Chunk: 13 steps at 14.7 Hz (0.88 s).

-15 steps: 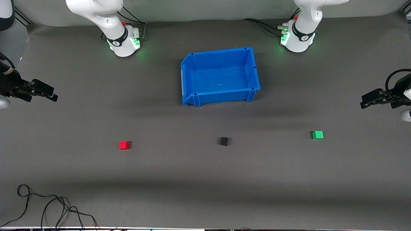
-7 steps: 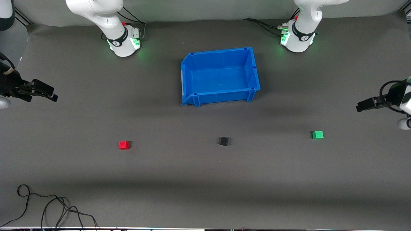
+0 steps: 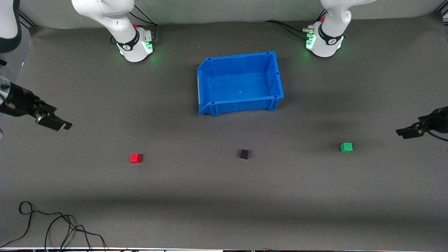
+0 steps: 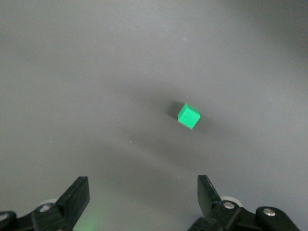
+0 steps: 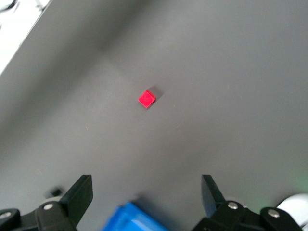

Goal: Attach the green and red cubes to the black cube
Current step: 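Lower the right gripper to the red cube while the left gripper reaches the green cube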

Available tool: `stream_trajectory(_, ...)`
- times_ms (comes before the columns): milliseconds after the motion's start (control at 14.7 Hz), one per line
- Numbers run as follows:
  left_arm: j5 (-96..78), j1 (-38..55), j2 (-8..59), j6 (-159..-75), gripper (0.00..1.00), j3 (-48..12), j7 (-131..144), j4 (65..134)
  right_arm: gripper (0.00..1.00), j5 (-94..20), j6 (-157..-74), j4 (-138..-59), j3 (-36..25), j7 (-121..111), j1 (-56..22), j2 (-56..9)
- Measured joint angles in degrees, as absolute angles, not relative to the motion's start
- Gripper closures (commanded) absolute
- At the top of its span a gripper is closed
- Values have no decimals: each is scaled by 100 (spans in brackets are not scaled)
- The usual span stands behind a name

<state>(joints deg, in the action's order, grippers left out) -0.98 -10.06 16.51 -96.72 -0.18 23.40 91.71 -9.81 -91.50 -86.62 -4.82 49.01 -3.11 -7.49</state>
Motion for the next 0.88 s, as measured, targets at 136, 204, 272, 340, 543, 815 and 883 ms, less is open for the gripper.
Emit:
stream_trajectory(136, -100, -976, 1713, -9954, 0, -62, 3168, 9424, 0, -1142, -9164, -8616, -479, 6249, -322, -885)
stream_trajectory(204, -100, -955, 1735, -10036, 0, -76, 3578, 9512, 0, -1219, -9171, -8615, -476, 6735, -329, -958)
stream_trajectory(272, -100, -941, 1750, -10165, 0, -84, 3981, 9608, 0, -1323, -9182, -8616, -476, 7094, -333, -1053)
stream_trajectory(340, -100, -932, 1763, -10369, 0, -86, 4381, 9735, 0, -1426, -9225, -8620, -479, 7378, -332, -1170)
stream_trajectory(543, -101, -908, 1919, -11287, 0, -91, 5641, 10278, 0, -1545, -9696, -8714, -492, 7815, -331, -1598)
stream_trajectory(815, -107, -797, 2542, -12489, 2, -123, 7346, 10677, 0, -1881, -11224, -9649, -493, 7768, -334, -1926)
stream_trajectory(883, -107, -727, 2645, -12846, 7, -129, 7731, 10788, 0, -1964, -11626, -9952, -490, 7632, -337, -1985)
